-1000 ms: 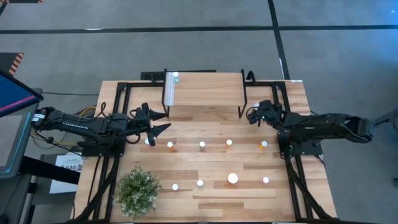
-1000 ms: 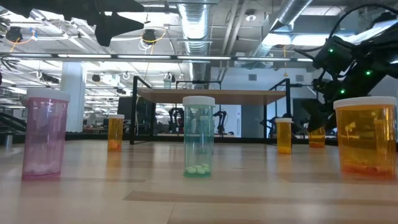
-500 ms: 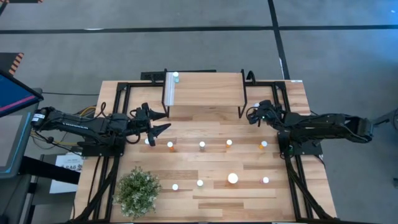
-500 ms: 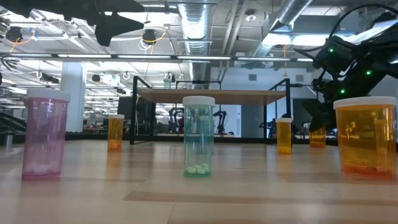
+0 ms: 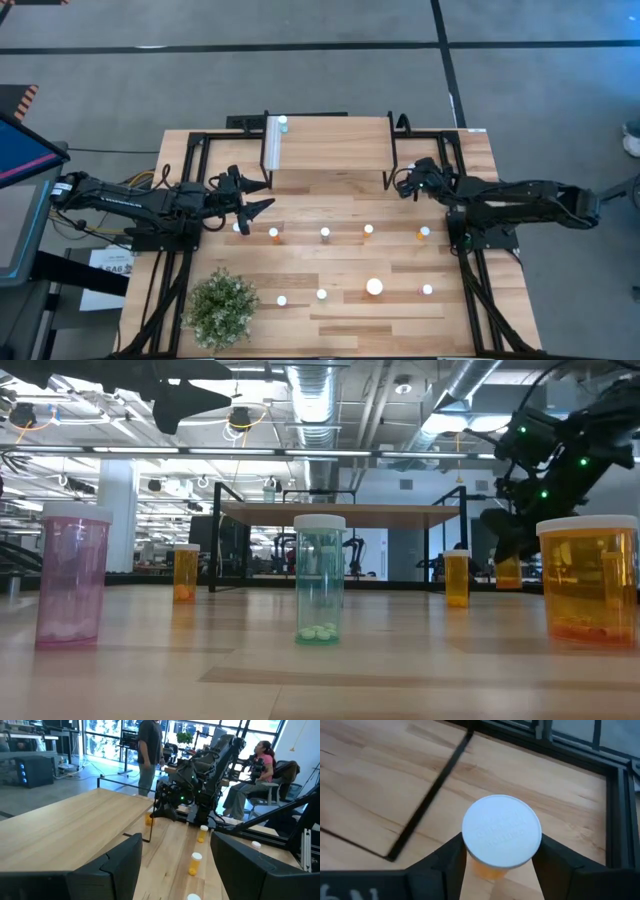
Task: Pick and place medicine bottles onto shelf by color
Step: Put the top large orange pill bottle on the shelf
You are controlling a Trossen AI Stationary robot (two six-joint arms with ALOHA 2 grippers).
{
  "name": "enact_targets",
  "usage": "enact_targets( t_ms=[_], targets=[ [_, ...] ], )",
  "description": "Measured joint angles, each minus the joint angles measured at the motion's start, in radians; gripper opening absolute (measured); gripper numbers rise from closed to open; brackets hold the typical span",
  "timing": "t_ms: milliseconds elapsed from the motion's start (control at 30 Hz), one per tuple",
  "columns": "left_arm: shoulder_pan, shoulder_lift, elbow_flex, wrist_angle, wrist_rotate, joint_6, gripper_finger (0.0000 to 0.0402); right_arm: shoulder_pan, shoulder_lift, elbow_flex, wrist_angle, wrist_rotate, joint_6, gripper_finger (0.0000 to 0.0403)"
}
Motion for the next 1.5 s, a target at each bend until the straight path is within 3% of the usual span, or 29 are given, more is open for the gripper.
enact_targets(
  t_ms=[233, 467, 767, 967, 1100, 1367, 1500],
  targets=[
    [0.0, 0.0, 0.0, 0.0, 0.016, -0.014, 0.0224, 0.06, -0.035, 0.073, -0.118, 0.014, 0.025, 0.021],
    [0.0, 0.0, 0.0, -0.001, 0.035, -0.03, 0.0224, 0.12, -0.205, 0.079, -0.26, 0.084, 0.081, 0.0213],
    [0.0, 0.0, 0.0, 0.0, 0.029, -0.027, 0.0224, 0.206, -0.46, 0.08, -0.158, 0.084, -0.016, 0.0212],
    [0.0, 0.0, 0.0, 0.028, 0.052, -0.031, 0.0224, 0.264, -0.555, 0.083, -0.057, 0.081, -0.118, 0.021],
    [-0.001, 0.0, 0.0, 0.045, 0.125, -0.014, 0.0224, 0.284, -0.554, 0.129, -0.03, 0.08, -0.155, 0.0213],
    [0.001, 0.0, 0.0, 0.057, 0.094, 0.011, 0.0224, 0.295, -0.434, 0.259, 0.07, 0.046, -0.265, 0.0214],
    [-0.004, 0.0, 0.0, 0.138, 0.271, 0.026, 0.0224, 0.286, -0.327, 0.306, 0.149, 0.002, -0.317, 0.0215]
  ],
)
